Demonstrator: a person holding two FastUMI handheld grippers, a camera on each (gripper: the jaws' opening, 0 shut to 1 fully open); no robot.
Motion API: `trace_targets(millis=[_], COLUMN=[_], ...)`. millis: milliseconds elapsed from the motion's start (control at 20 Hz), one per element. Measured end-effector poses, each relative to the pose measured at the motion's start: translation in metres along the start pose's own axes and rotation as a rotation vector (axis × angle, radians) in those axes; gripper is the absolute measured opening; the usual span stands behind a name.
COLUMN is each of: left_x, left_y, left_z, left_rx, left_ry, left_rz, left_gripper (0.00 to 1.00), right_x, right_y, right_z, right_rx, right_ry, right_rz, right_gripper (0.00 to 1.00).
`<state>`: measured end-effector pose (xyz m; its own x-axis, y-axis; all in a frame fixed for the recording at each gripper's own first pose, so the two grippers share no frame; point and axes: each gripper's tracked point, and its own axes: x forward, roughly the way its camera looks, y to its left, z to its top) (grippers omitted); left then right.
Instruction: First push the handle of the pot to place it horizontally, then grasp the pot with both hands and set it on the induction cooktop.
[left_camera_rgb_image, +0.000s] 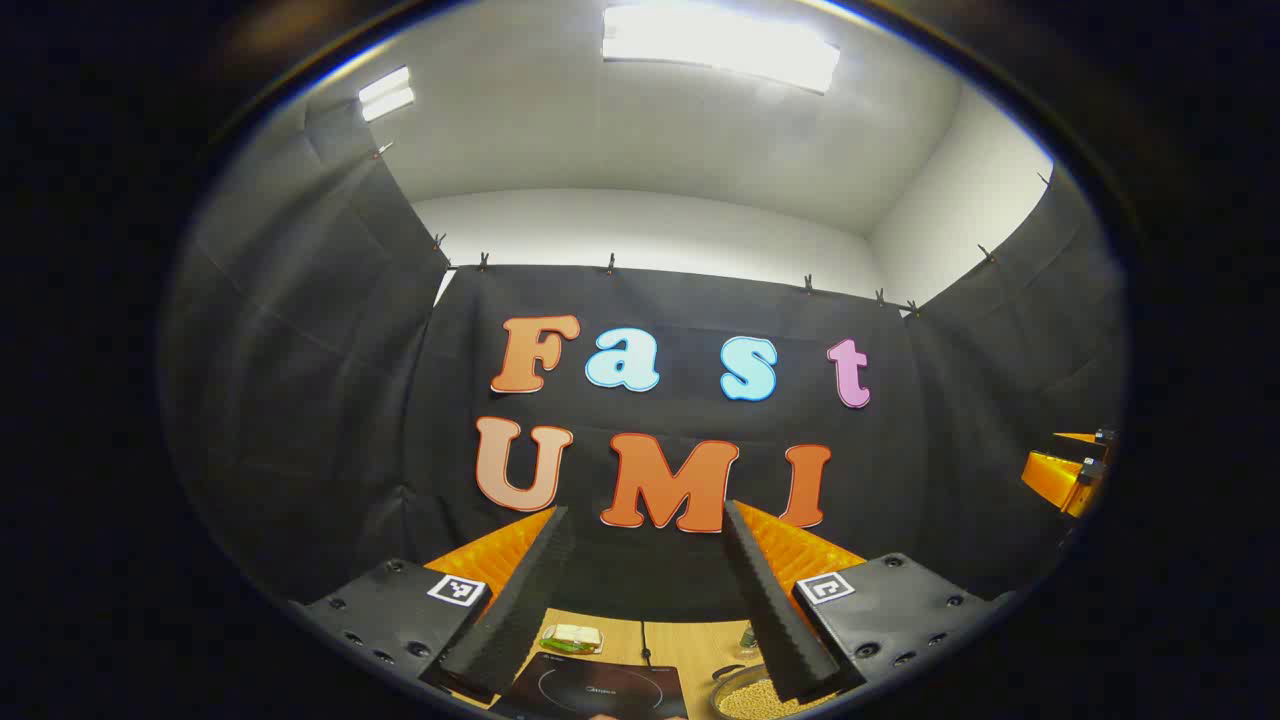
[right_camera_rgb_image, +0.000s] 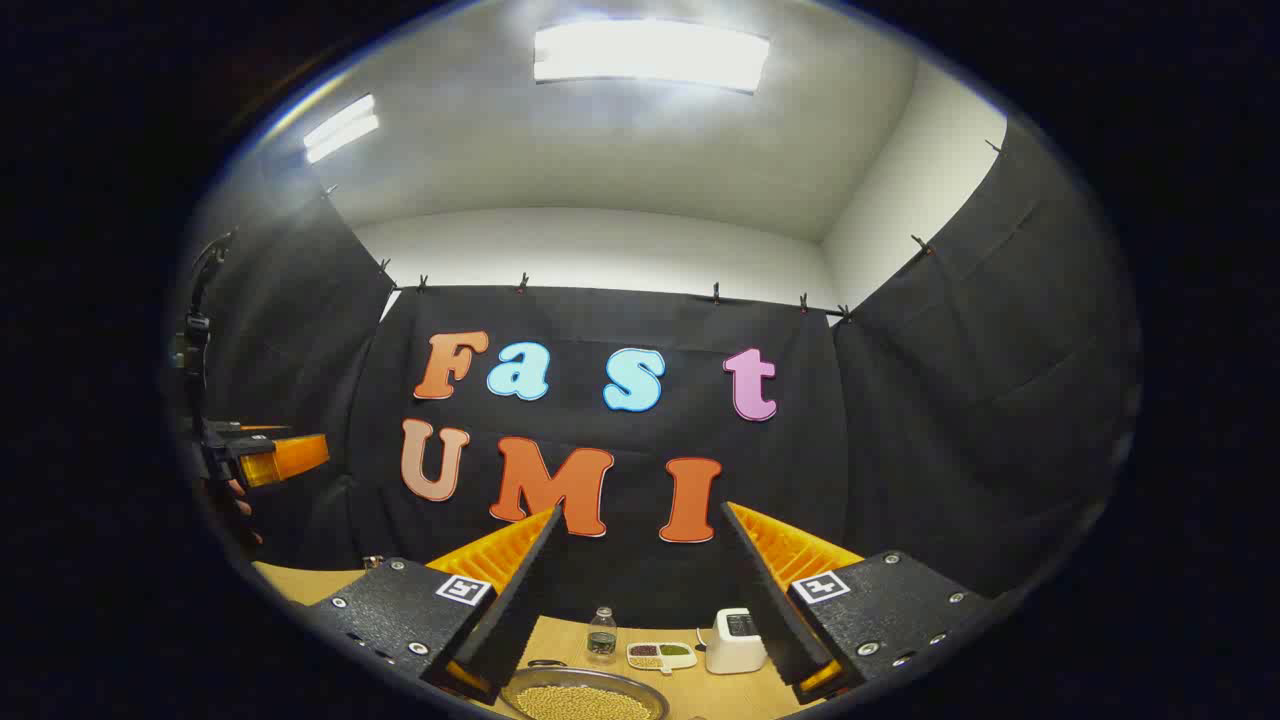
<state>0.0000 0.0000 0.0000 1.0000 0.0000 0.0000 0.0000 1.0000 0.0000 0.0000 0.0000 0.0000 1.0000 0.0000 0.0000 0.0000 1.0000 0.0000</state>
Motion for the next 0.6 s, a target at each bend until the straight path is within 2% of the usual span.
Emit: trace_targets(millis=[300,600], left_x=[0.01,0.008], left_y=[-0.003,-0.003], left_z=[-0.019,-0.016], left_rx=[0.013,0.009], left_ry=[0.057,0.044], left_rz=[-0.033,-0.039], left_gripper=[0.97,0.98], right_x=[-0.002,-0.001], right_y=[0.003,0.0], right_z=[0.001,-0.009], right_rx=[-0.01,0.008], right_ry=[-0.005,0.018], right_rz=[0.003,0.007], right_gripper=[0.95,0.94])
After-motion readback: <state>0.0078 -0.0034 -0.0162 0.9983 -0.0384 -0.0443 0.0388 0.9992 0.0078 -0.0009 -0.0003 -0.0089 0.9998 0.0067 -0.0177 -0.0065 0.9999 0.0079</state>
